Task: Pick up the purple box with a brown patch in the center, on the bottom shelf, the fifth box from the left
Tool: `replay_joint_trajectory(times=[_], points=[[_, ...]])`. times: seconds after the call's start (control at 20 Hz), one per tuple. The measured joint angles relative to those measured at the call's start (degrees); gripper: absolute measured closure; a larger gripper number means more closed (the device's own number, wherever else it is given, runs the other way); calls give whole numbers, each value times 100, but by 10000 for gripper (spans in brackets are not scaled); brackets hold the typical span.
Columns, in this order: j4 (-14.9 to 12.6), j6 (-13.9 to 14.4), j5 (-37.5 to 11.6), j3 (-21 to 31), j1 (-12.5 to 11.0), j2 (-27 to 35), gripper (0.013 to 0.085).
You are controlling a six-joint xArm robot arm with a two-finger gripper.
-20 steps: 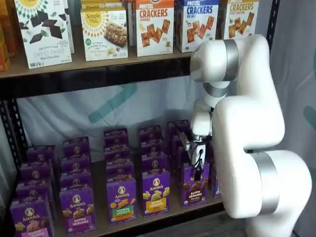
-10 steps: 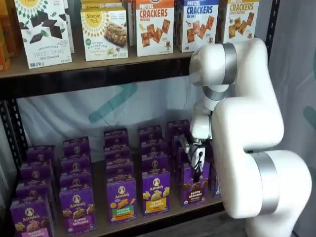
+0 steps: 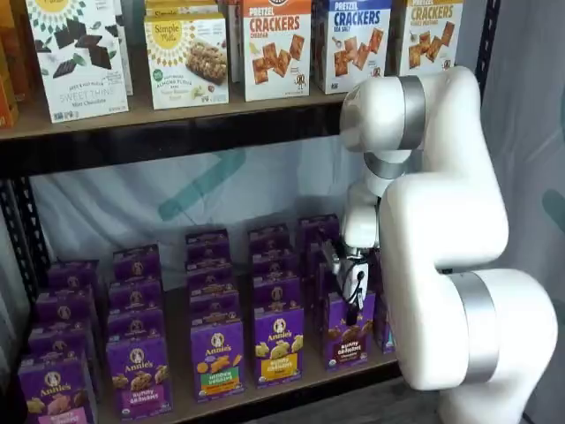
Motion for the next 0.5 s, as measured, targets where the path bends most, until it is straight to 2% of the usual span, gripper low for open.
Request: replay_joint_trajectory(times=[0.15, 0.3, 0.35, 0.5], points=[[9, -8, -17, 27, 1, -12, 530], [-23, 27, -15, 38, 7, -13, 530], [-39, 46, -3, 39, 11, -13, 570], [-39, 53, -3, 38, 19, -10, 610]])
